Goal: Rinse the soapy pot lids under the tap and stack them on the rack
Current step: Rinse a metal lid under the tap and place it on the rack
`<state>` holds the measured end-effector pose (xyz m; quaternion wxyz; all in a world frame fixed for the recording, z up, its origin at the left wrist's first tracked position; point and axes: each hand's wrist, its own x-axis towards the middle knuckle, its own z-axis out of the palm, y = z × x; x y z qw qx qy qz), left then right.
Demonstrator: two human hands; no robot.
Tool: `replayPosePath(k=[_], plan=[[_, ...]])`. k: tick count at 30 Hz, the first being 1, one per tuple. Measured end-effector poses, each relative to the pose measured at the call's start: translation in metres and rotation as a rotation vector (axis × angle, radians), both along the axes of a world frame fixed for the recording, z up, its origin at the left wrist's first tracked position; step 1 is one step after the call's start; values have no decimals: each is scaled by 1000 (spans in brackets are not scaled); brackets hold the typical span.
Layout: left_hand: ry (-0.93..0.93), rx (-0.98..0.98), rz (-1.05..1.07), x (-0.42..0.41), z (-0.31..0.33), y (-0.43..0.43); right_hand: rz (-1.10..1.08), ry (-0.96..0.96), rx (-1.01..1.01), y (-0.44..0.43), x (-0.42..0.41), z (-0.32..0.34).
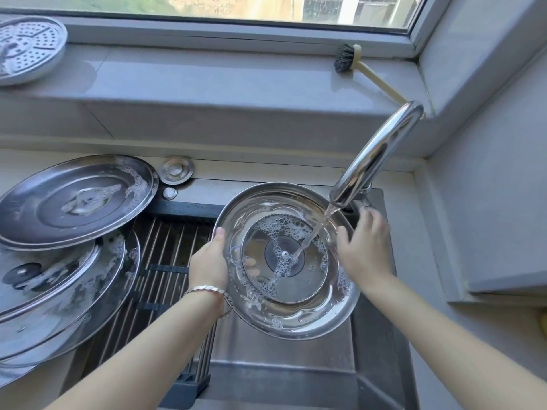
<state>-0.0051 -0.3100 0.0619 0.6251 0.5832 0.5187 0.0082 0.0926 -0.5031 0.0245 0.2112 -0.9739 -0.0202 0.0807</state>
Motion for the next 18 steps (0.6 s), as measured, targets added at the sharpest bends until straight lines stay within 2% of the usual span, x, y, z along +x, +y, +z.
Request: replayPosePath(k=[2,4,6,7,11,15,18], plan=[[17,13,-3,-1,-2,0,380,14,8,17,-34,10],[6,24,-5,-3,-2,-3,711,179,11,35,-64,14],[-22,0,-25,-5,4,-7,926,217,-26,48,-74,15],[-36,12,-33,-7,5,-8,947,210,-38,51,-72,15],[-78,13,-5,-18,5,-7,720,185,-110,51,-64,18],[-72,-45,74,-27,5,-11,950,180,-96,54,-81,18],[-68,-43,58,-30,9,-12,774,190,-114,51,-71,19]])
